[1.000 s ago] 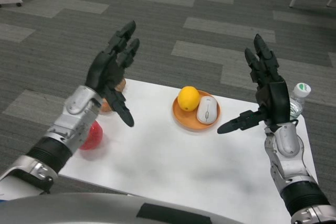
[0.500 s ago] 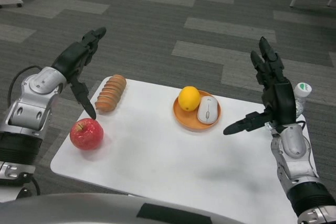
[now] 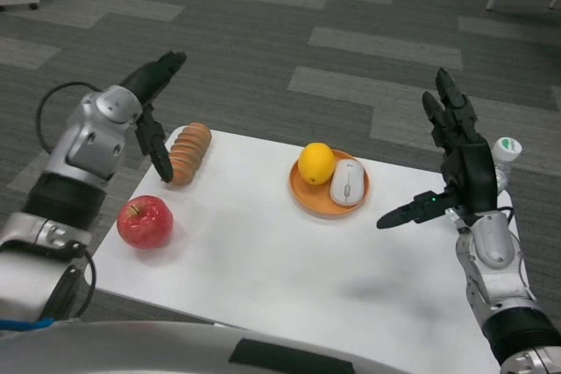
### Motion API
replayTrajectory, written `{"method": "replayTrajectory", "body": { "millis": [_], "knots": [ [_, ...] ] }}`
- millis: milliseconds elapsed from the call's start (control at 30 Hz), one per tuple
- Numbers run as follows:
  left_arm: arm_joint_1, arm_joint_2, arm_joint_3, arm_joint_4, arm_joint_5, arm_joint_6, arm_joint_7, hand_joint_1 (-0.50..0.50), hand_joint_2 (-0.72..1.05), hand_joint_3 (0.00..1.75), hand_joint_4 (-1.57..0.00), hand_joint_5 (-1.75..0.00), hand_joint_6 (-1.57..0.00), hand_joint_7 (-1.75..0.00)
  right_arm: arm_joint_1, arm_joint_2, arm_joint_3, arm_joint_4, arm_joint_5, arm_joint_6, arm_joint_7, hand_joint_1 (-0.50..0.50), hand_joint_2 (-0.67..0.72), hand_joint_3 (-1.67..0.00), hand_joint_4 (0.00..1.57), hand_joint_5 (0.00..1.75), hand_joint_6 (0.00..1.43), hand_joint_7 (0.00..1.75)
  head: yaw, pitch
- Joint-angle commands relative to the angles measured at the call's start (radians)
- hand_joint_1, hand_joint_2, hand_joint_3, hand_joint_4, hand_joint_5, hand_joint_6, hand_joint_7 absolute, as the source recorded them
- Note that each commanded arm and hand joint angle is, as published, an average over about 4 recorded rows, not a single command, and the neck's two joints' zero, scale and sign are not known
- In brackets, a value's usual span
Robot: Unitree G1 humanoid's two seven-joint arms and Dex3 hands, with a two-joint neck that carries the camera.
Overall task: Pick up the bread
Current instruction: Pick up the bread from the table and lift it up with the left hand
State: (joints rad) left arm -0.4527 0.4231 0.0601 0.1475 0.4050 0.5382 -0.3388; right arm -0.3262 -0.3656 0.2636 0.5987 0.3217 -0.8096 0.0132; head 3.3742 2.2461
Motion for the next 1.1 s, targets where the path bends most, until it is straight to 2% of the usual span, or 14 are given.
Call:
{"method": "replayTrajectory", "body": {
  "millis": [33, 167, 300, 400, 533, 733, 800, 867, 1100],
  "knots": [
    [-0.057, -0.001, -0.03, 0.077, 0.02, 0.008, -0.005, -0.48, -0.64, 0.09, 0.0, -0.1, 0.0, -0.14, 0.008, -0.004, -0.001, 0.006, 0.01, -0.003, -0.004, -0.33, 0.15, 0.0, 0.0, 0.19, 0.0, 0.0, -0.001, -0.002],
    [-0.097, 0.0, -0.057, 0.145, 0.022, 0.008, -0.005, -0.48, -0.64, 0.09, 0.0, -0.1, 0.0, -0.14, 0.012, -0.004, 0.0, 0.005, 0.01, -0.003, -0.004, -0.33, 0.15, 0.0, 0.0, 0.17, 0.0, 0.0, 0.002, -0.003],
    [-0.153, 0.0, -0.085, 0.263, 0.021, 0.008, -0.006, -0.49, -0.64, 0.09, 0.0, -0.1, 0.0, -0.14, 0.013, -0.006, 0.004, 0.007, 0.01, -0.003, -0.004, -0.33, 0.15, 0.0, 0.0, 0.19, 0.0, 0.0, 0.008, -0.003],
    [-0.17, -0.003, -0.093, 0.309, 0.02, 0.008, -0.007, -0.5, -0.64, 0.09, 0.0, -0.1, 0.0, -0.14, 0.013, -0.006, 0.006, 0.008, 0.01, -0.003, -0.004, -0.33, 0.15, 0.0, 0.0, 0.15, 0.0, 0.0, 0.011, -0.001],
    [-0.203, -0.02, -0.097, 0.428, 0.017, 0.008, -0.008, -0.5, -0.64, 0.09, 0.0, -0.1, 0.0, -0.14, 0.013, -0.007, 0.006, 0.01, 0.01, -0.003, -0.004, -0.33, 0.15, 0.0, 0.0, 0.15, 0.0, 0.0, 0.014, 0.0],
    [-0.233, -0.044, -0.085, 0.577, 0.008, 0.008, -0.008, -0.49, -0.64, 0.07, 0.0, -0.1, 0.0, -0.14, 0.013, -0.005, 0.008, 0.014, 0.01, -0.003, -0.004, -0.33, 0.15, 0.0, 0.0, 0.12, 0.0, 0.0, 0.014, 0.001],
    [-0.241, -0.052, -0.082, 0.621, 0.004, 0.008, -0.008, -0.49, -0.64, 0.04, 0.0, -0.1, 0.0, -0.14, 0.013, -0.005, 0.008, 0.015, 0.01, -0.003, -0.004, -0.33, 0.15, 0.0, 0.0, 0.17, 0.0, 0.0, 0.014, 0.001],
    [-0.245, -0.057, -0.081, 0.646, 0.002, 0.007, -0.008, -0.48, -0.64, 0.07, 0.0, -0.1, 0.0, -0.14, 0.013, -0.004, 0.008, 0.016, 0.01, -0.003, -0.004, -0.33, 0.19, 0.0, 0.0, 0.19, 0.0, 0.0, 0.018, -0.001],
    [-0.274, -0.082, -0.077, 0.761, -0.005, 0.001, -0.008, -0.48, -0.64, 0.09, 0.0, -0.05, 0.0, -0.14, 0.012, -0.002, 0.013, 0.024, 0.01, -0.003, -0.004, -0.33, 0.15, 0.0, 0.0, 0.19, 0.0, 0.0, 0.023, 0.0]
  ]
}}
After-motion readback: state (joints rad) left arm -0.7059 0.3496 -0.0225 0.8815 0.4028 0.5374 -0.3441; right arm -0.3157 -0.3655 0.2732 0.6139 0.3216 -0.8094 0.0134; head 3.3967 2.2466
